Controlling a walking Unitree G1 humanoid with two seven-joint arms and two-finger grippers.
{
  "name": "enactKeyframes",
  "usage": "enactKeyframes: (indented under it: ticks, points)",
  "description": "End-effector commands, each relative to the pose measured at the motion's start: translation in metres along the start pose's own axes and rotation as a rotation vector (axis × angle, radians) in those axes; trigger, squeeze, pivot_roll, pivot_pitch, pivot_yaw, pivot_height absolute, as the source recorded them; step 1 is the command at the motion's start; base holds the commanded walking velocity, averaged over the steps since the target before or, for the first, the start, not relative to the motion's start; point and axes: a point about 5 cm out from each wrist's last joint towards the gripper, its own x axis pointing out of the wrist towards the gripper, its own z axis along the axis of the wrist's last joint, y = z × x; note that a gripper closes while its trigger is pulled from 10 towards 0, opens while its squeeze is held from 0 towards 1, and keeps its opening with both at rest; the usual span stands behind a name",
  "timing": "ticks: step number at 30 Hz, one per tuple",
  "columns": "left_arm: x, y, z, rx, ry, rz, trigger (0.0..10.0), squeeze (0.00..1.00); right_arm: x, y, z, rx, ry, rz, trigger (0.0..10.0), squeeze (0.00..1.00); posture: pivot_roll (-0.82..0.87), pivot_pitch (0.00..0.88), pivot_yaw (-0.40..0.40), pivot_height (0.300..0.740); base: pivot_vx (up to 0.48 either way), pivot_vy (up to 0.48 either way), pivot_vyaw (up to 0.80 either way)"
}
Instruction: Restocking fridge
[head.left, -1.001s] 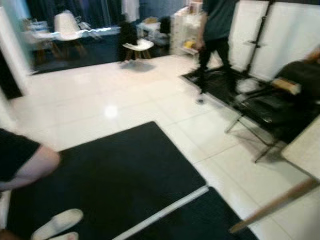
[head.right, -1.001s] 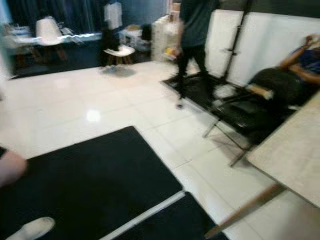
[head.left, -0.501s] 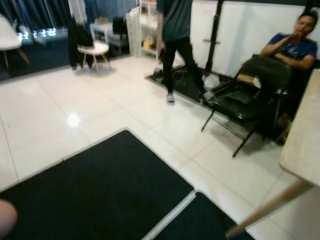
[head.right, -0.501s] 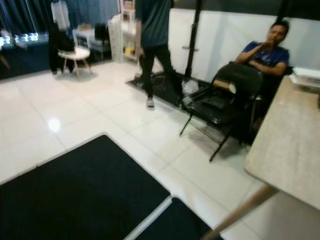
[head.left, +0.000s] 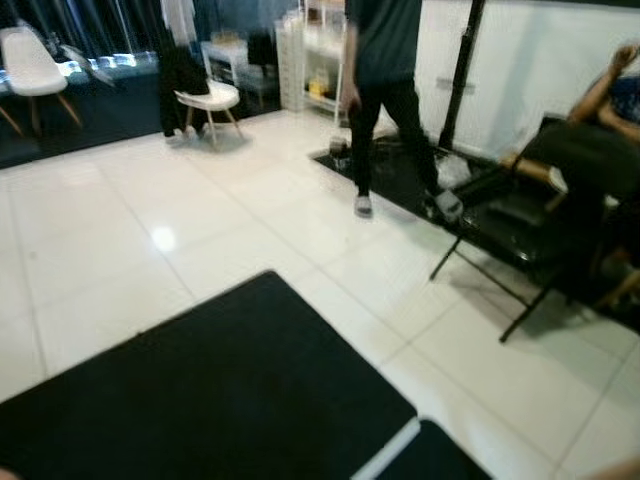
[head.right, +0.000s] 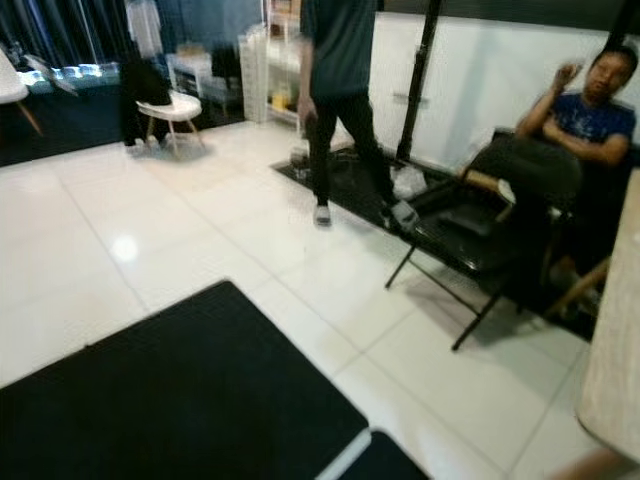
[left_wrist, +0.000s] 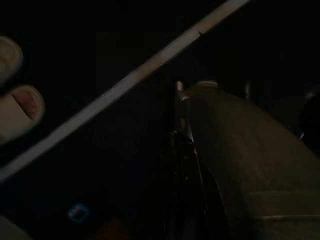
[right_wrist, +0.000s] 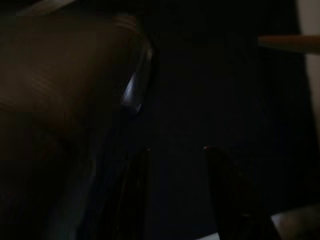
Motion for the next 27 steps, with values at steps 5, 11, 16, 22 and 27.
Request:
enactKeyframes:
  ticks: [5,11,16,22,27]
  points:
    - [0.0000,-0.0005,-0.0008,0.009,0.004,-0.001,10.0,0.00,-0.0006,-0.0031,0.0010,0.006,-0.005,-0.011,10.0,0.00,-0.10,0.000,0.031,0.740,0.347,0.000,0.00]
    - [0.0000,-0.0005,-0.0008,0.009,0.003,-0.001,10.0,0.00,-0.0006,-0.0029,0.0001,0.001,0.007,-0.007,10.0,0.00,-0.10,0.000,0.031,0.740,0.346,0.000,-0.36]
    - [0.0002,-0.0011,-0.0005,0.009,0.003,-0.001,10.0,0.00,-0.0007,-0.0033,0.0003,0.018,0.002,-0.008,10.0,0.00,-0.09,0.000,0.033,0.740,0.347,0.000,-0.78]
    - [0.0003,-0.0015,-0.0007,0.009,0.003,-0.001,10.0,0.00,-0.0008,-0.0040,0.0003,0.007,0.004,-0.011,10.0,0.00,-0.09,0.000,0.030,0.740,0.346,0.000,0.00]
    - [0.0003,-0.0018,-0.0010,0.009,0.004,-0.001,10.0,0.00,-0.0009,-0.0045,-0.0005,0.004,0.010,-0.014,10.0,0.00,-0.09,0.000,0.028,0.740,0.346,0.000,0.00]
